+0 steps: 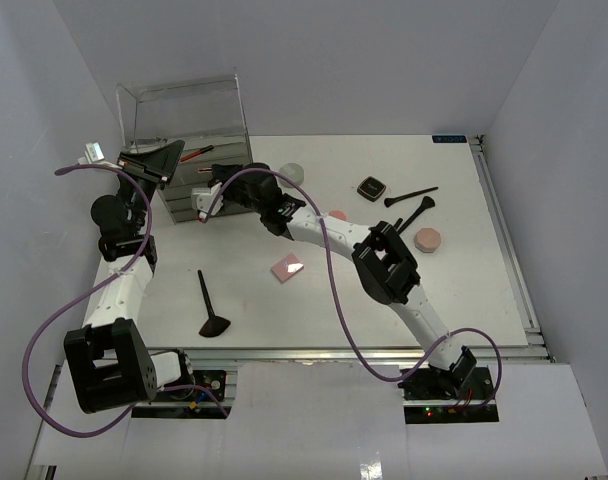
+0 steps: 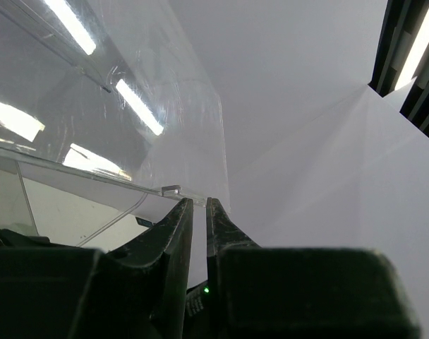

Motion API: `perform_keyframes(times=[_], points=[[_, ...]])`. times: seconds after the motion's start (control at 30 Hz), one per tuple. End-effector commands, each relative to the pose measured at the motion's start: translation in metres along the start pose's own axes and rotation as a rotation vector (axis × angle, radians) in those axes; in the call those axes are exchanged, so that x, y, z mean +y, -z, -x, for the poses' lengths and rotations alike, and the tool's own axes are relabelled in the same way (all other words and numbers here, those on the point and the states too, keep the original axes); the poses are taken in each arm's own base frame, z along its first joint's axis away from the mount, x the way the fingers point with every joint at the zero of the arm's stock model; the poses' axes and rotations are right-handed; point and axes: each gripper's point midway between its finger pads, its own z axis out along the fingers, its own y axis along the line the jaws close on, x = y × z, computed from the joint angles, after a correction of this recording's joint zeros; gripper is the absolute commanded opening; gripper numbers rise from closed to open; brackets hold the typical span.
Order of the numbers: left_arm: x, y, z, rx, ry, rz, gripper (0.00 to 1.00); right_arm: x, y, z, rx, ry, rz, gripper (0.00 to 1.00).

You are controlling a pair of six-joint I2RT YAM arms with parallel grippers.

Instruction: Organize the makeup

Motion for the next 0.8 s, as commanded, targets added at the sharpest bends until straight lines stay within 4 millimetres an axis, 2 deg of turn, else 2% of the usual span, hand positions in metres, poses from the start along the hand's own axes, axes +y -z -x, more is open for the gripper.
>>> perform_keyframes(times=[0.0, 0.07, 0.1, 0.13, 0.17, 0.27, 0.33, 0.4, 0.47, 0.57, 0.67, 0.77], points=[[-0.019, -0.005, 0.012, -0.022, -0.05, -0.044, 0.25, -0.052, -0.01, -0.009, 0.013, -0.037, -0.197, 0.08], [-0.019, -0.005, 0.011, -0.021, -0.051, -0.042, 0.25, -0.053, -0.011, -0.017, 0.046, -0.05, -0.222, 0.11], [-0.019, -0.004, 0.011, -0.02, -0.051, -0.042, 0.25, -0.052, -0.011, -0.02, 0.058, -0.058, -0.229, 0.16], [-0.019, -0.004, 0.011, -0.019, -0.051, -0.042, 0.25, -0.05, -0.011, -0.023, 0.066, -0.066, -0.231, 0.26], [-0.018, -0.004, 0.01, -0.018, -0.05, -0.04, 0.25, -0.052, -0.009, -0.024, 0.069, -0.078, -0.234, 0.31], [-0.018, -0.005, 0.011, -0.02, -0.049, -0.04, 0.25, -0.043, -0.006, -0.025, 0.072, -0.099, -0.201, 0.52], [-0.019, -0.005, 0.012, -0.022, -0.05, -0.043, 0.25, -0.049, -0.001, -0.02, 0.06, -0.108, -0.198, 0.62], [-0.02, -0.005, 0.011, -0.02, -0.048, -0.044, 0.25, -0.044, 0.004, -0.015, 0.047, -0.13, -0.162, 0.66], [-0.02, -0.004, 0.011, -0.02, -0.047, -0.044, 0.25, -0.054, 0.011, 0.002, 0.005, -0.143, -0.149, 0.67], [-0.02, -0.004, 0.011, -0.021, -0.047, -0.044, 0.25, -0.05, 0.028, 0.033, -0.076, -0.165, -0.046, 0.69], [-0.019, -0.004, 0.011, -0.021, -0.046, -0.04, 0.25, -0.029, 0.049, 0.06, -0.128, -0.183, 0.145, 0.73], [-0.019, -0.004, 0.01, -0.02, -0.047, -0.039, 0.25, 0.004, 0.082, 0.083, -0.177, -0.187, 0.392, 0.79]])
